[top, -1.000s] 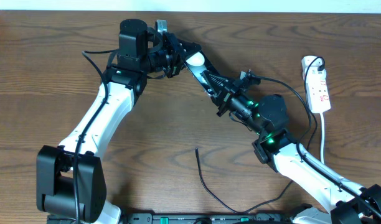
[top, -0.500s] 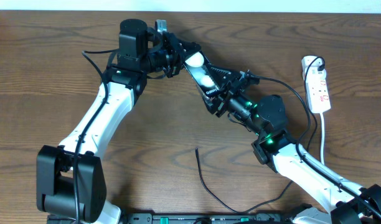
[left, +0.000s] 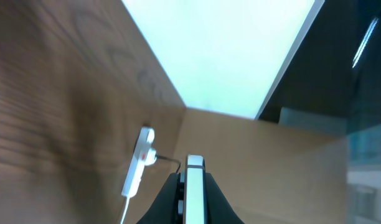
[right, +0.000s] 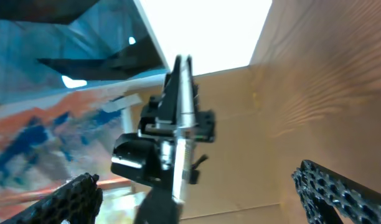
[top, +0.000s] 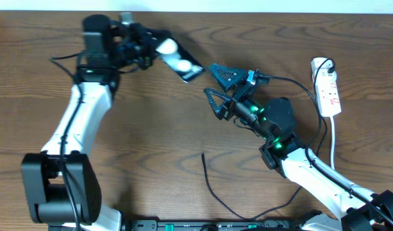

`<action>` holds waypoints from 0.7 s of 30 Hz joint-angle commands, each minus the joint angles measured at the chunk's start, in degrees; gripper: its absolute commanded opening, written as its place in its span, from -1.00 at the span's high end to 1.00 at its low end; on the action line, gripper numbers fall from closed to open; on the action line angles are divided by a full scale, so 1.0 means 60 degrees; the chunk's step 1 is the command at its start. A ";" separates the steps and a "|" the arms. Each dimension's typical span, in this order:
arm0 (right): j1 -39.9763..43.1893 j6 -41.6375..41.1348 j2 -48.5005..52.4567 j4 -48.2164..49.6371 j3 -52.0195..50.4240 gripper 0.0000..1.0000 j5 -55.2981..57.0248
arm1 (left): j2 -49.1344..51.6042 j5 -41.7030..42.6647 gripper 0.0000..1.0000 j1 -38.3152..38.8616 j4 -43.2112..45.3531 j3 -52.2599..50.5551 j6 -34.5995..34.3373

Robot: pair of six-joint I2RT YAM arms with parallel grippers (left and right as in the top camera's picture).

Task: Plug charger to phone and switch on socket

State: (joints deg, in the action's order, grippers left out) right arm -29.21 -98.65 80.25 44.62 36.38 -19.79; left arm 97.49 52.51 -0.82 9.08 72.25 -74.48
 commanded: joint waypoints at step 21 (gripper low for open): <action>-0.0361 0.9828 0.1559 -1.3701 0.6889 -0.99 -0.0382 | -0.0087 0.4182 0.85 -0.2681 0.0149 0.0186 0.2069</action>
State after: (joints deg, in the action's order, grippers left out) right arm -28.99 -52.47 86.91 -32.34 74.00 -25.65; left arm 97.49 74.65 -17.43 9.45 72.25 -64.01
